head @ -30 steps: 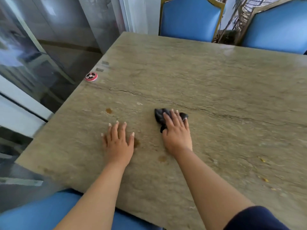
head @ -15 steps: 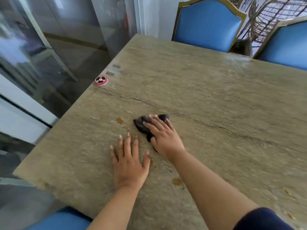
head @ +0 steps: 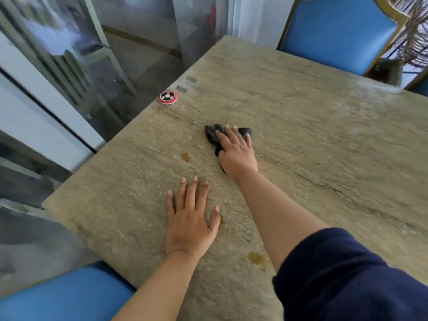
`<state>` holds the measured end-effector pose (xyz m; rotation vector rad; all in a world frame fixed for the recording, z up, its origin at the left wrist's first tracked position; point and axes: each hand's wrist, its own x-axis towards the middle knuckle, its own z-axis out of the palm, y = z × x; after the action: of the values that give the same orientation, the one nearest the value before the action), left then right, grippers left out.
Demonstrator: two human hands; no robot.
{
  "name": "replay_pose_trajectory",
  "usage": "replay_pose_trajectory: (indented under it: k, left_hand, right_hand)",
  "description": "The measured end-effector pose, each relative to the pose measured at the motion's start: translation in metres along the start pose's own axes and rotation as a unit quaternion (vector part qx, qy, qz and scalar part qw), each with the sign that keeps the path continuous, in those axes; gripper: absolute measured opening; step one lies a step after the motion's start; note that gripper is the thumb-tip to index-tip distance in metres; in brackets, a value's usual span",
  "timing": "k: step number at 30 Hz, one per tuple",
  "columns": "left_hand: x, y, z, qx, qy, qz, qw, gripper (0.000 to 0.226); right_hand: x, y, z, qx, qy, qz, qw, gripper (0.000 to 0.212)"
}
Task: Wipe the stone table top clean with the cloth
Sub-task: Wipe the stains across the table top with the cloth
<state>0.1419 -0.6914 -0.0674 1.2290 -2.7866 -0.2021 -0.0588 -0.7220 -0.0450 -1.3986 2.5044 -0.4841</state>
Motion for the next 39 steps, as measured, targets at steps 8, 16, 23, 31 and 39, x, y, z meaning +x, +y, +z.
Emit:
replay_pose_trajectory:
  k: [8,16,23,31,39]
  left_hand:
    - [0.023,0.01,-0.017,-0.207,0.113,-0.071,0.969,0.044]
    - [0.113,0.047,0.003,-0.007,-0.043,0.132,0.99,0.061]
    - [0.187,0.005,-0.01,-0.017,-0.089,-0.038,0.995,0.049]
    - [0.146,0.001,-0.008,-0.081,-0.058,0.16,0.982,0.037]
    - [0.196,-0.065,-0.01,-0.028,-0.006,0.017,0.999,0.064]
  right_hand:
    - [-0.072,0.032,-0.027,0.227,0.05,0.029,0.972,0.054]
    - [-0.083,0.038,-0.001,0.077,0.101,0.109,0.986,0.049]
    - [-0.082,0.035,0.006,-0.015,0.075,0.11,0.991,0.058]
    - [-0.067,-0.012,0.014,0.008,0.03,0.172,0.985,0.055]
    - [-0.052,-0.038,0.035,-0.041,0.057,0.219,0.973,0.058]
